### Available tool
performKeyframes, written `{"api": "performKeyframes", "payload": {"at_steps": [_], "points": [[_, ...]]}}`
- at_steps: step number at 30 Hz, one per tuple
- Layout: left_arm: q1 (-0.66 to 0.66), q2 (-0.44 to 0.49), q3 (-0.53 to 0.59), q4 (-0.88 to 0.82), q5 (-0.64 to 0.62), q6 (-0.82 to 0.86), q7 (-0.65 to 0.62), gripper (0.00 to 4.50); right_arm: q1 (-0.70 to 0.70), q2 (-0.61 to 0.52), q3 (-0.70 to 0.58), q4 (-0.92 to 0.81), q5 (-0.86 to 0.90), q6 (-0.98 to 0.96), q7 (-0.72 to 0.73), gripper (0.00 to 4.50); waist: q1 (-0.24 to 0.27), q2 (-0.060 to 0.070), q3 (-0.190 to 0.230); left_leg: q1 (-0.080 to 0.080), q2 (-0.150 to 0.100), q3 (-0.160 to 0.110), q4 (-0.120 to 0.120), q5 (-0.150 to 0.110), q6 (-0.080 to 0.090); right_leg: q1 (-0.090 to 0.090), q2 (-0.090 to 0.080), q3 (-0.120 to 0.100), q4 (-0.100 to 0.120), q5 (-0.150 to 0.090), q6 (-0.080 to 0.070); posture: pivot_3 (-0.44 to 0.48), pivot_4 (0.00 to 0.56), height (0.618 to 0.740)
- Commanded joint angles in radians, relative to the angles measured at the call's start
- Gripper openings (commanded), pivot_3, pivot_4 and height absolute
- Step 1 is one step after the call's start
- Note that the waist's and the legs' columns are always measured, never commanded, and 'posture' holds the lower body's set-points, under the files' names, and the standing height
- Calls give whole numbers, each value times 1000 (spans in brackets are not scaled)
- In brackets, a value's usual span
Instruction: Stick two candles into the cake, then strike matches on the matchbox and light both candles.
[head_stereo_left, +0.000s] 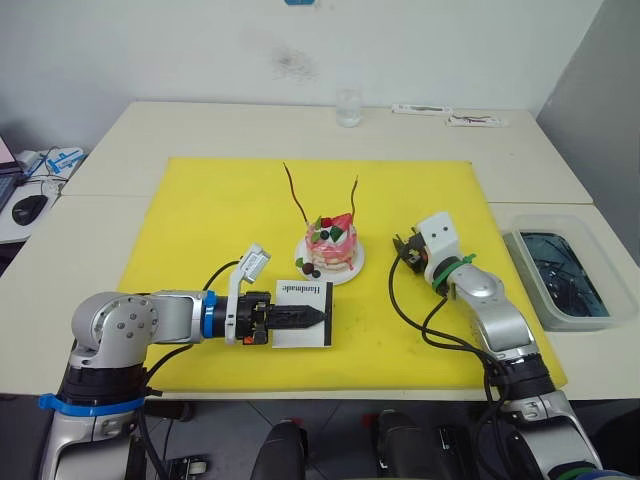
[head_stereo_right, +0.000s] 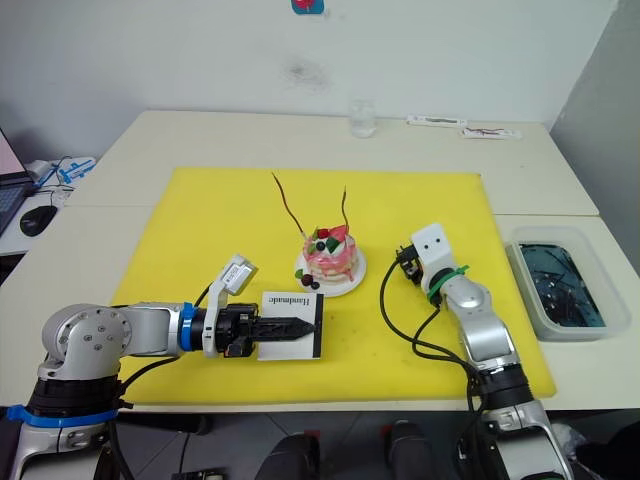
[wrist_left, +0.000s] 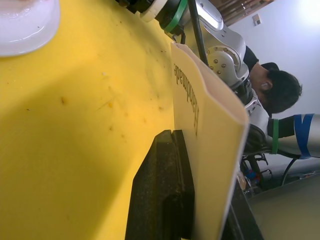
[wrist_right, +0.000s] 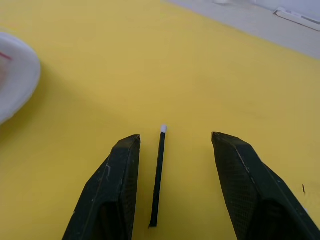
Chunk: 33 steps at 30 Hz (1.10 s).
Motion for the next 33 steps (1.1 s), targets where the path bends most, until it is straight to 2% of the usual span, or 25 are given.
{"api": "performKeyframes", "payload": {"at_steps": [1,9,12,17,22,27,30,33], "points": [[0,2,30,-28,-39,-5,-1,0,-23,13,-27,13,9,-31,-15,2336,0,0,0,0,0,0,0,0,0,0,0,0,0,0,0,0,150,740],[1,10,28,-23,-41,-9,4,0,-23,37,-25,24,18,40,-20,2336,-1,0,0,0,0,0,0,0,0,0,0,0,0,0,0,0,150,740],[1,9,26,-20,-39,-11,5,0,-30,49,-31,17,22,95,-31,1780,-3,0,0,1,0,0,0,0,0,0,0,0,1,0,0,0,150,740],[5,7,20,-20,-35,-10,10,0,-36,75,-44,-2,31,180,-53,33,-3,0,0,2,0,-1,1,0,0,2,0,0,1,0,0,0,150,740],[12,4,17,-24,-35,-11,16,0,-25,90,-55,-44,39,211,-65,8,-2,0,0,2,0,-1,1,0,0,2,0,0,1,0,0,0,150,740],[21,2,20,-26,-38,-14,24,0,0,72,-46,-143,71,244,-19,8,-1,0,0,1,0,-1,1,0,0,2,0,0,0,0,0,0,150,740],[19,-4,28,-21,-46,-12,31,0,32,21,-33,-255,102,276,52,8,-1,0,0,1,0,-1,0,0,0,1,0,0,0,0,-1,0,150,740],[15,-2,24,-17,-50,-8,24,0,88,-84,-16,-415,143,305,167,8,0,1,0,0,0,-1,0,0,0,1,0,-1,-1,-1,0,0,150,740]]}}
